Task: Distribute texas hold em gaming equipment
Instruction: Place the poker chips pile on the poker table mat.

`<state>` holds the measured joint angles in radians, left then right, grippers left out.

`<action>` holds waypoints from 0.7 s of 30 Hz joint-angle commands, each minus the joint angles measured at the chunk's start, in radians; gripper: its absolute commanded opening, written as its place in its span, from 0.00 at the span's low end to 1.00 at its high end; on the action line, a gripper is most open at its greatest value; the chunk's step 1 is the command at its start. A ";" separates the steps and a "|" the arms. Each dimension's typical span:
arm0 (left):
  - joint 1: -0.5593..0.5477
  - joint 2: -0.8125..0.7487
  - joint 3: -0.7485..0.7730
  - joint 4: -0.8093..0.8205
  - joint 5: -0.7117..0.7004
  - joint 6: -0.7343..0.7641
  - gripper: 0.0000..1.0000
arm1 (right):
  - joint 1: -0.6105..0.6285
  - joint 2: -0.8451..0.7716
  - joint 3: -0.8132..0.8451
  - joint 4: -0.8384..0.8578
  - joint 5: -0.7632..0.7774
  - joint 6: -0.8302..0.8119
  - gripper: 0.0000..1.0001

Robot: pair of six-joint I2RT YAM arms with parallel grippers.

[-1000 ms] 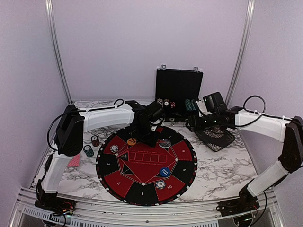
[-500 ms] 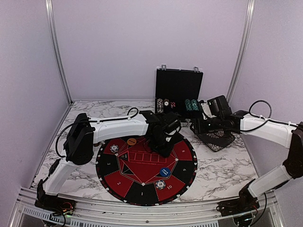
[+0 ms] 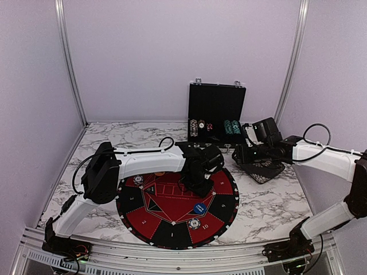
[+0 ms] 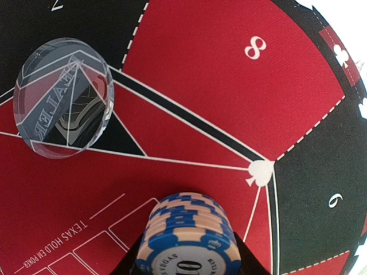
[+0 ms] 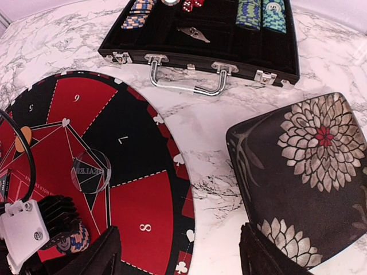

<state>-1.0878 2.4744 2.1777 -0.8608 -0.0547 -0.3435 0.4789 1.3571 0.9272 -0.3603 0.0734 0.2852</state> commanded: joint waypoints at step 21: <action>-0.006 -0.056 0.034 -0.017 -0.010 0.051 0.85 | -0.007 -0.018 0.043 -0.042 0.014 0.018 0.69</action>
<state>-1.0912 2.4748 2.1796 -0.8608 -0.0608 -0.3084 0.4789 1.3571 0.9287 -0.3824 0.0883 0.2874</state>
